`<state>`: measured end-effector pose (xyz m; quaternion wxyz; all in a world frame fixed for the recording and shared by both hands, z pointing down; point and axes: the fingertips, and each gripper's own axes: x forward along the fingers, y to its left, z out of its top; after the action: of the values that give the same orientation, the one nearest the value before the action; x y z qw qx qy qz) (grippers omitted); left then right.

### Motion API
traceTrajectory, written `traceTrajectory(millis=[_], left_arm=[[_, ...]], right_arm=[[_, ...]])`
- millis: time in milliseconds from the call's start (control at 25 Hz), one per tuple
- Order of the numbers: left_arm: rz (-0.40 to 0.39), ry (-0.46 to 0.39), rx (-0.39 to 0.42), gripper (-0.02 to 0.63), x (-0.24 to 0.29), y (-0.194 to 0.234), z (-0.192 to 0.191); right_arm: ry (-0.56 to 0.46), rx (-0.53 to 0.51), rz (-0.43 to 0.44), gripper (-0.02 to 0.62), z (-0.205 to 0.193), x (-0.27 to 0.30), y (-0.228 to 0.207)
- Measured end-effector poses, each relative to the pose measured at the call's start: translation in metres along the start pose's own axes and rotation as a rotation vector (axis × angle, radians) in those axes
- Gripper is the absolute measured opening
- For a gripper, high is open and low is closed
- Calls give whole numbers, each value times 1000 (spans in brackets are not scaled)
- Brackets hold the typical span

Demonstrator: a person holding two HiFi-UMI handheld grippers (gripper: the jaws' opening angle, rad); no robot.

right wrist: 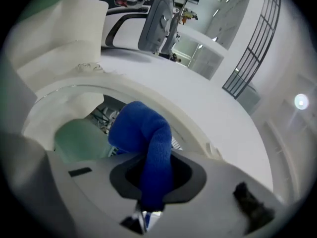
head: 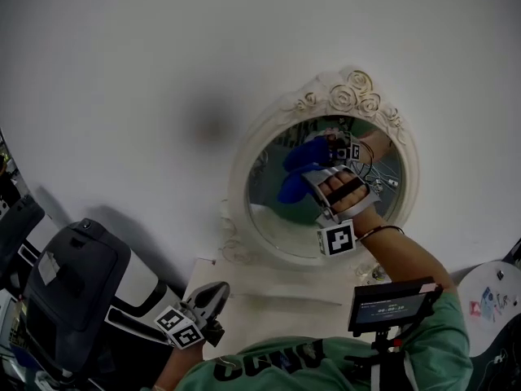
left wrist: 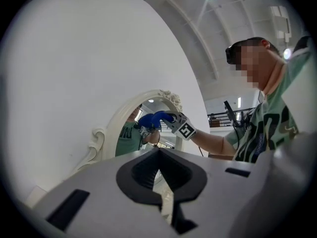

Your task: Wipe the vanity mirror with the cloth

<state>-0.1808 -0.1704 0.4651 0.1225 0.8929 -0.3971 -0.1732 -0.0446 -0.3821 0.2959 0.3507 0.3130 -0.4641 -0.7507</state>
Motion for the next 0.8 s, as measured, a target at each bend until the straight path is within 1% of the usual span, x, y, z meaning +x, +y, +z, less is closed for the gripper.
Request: traceTrajectory(millis=[80,160,240,360,480,600,680,800], left_arm=[[17,-9,1,0,-9,3,2],[34,-18,5,0,-18,6,5],[54,-25,9,0,-26,11,7],[79,-35,4,0,-37,17,7],[89,-34,-2,0,-39,22,6],[65,-27,-2,0,-30,20,6],[42,-23,0,0,-20,17,6],[9,-6,-2,1,-4,13,2]], right_arm=[[-59,-17,-11,49,35,23,-5],[-88,-43,-11,49,58,44,-7],[-99,-64,-3,49,71,63,-7],[-97,-74,19,49,79,82,-1],[-92,-72,28,49,77,85,4],[-81,-55,45,49,66,78,7],[-61,-51,63,49,48,66,14],[-13,-52,70,49,8,39,26]])
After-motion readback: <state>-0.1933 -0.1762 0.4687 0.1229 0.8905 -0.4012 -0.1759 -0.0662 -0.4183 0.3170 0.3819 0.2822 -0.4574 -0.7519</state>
